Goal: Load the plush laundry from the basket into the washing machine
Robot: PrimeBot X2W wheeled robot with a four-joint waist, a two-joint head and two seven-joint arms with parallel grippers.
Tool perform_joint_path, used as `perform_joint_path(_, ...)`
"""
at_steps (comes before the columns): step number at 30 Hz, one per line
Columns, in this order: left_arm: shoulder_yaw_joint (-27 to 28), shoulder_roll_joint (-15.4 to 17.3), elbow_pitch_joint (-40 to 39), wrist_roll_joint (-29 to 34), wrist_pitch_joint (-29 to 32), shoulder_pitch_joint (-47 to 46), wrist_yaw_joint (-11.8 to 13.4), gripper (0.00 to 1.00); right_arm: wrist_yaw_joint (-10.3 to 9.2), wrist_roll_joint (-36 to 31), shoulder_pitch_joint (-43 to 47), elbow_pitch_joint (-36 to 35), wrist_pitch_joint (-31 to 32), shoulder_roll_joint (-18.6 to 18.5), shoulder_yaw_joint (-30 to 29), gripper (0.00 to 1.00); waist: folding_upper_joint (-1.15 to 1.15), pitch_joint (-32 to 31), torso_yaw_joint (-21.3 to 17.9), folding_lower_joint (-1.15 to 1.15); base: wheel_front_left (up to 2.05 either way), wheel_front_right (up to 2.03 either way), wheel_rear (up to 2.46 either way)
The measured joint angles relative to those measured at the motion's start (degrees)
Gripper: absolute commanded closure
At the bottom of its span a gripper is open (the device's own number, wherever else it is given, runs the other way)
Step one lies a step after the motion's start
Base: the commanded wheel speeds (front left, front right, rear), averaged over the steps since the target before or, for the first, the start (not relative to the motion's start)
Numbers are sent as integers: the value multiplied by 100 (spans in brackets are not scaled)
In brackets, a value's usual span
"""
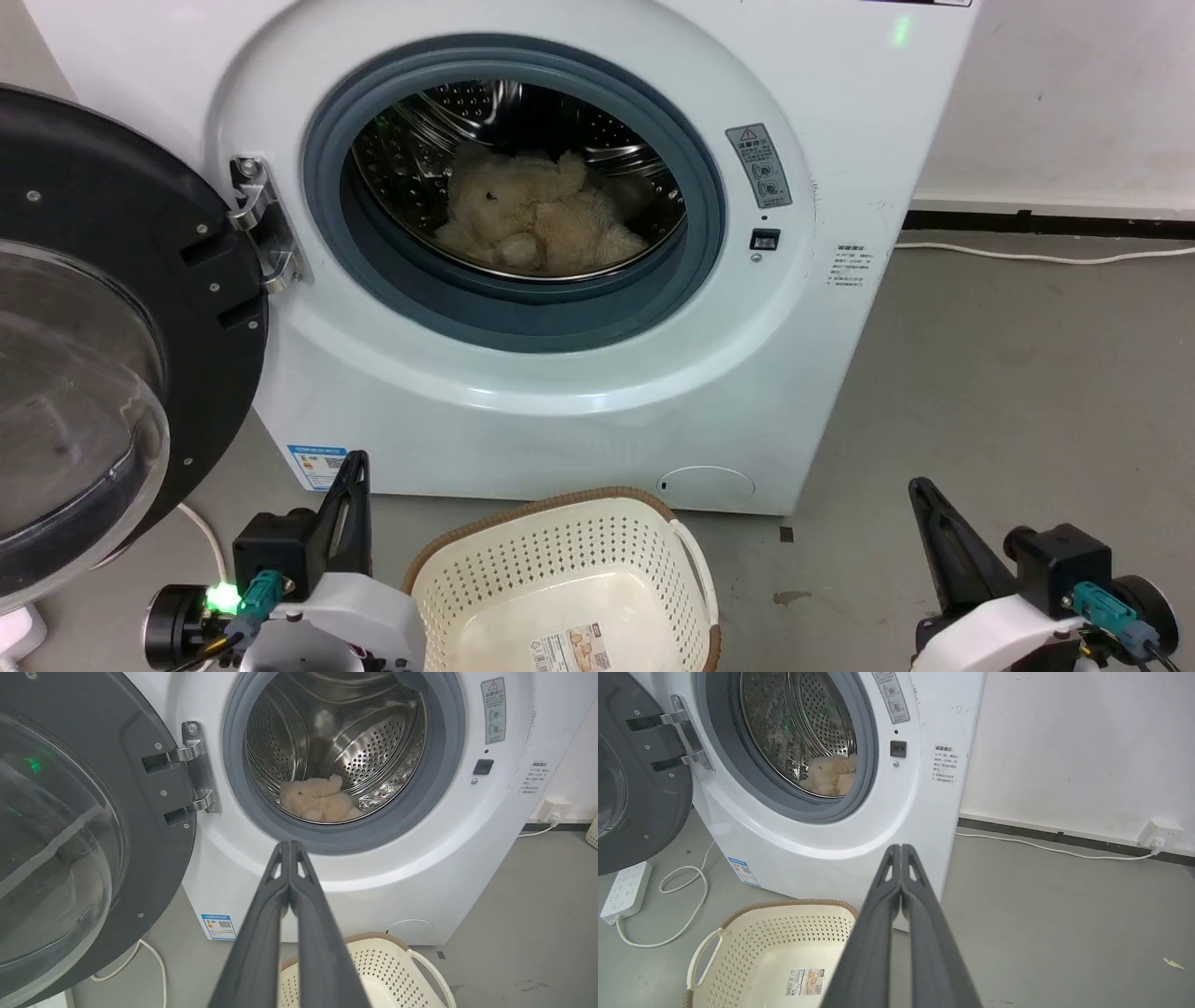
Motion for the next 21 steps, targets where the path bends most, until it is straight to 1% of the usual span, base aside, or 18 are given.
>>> perform_joint_path(14, 109, -124, -68, 218, 126, 3, -67, 100, 0, -210, -83, -99, 142, 0, -8, 100, 0, 7, 16, 0, 0, 0, 0)
perform_joint_path(21, 137, -133, -80, 264, 143, 5, -68, 100, 0, -233, -83, -118, 158, 0, -13, 100, 0, 8, 17, 0, 0, 0, 0)
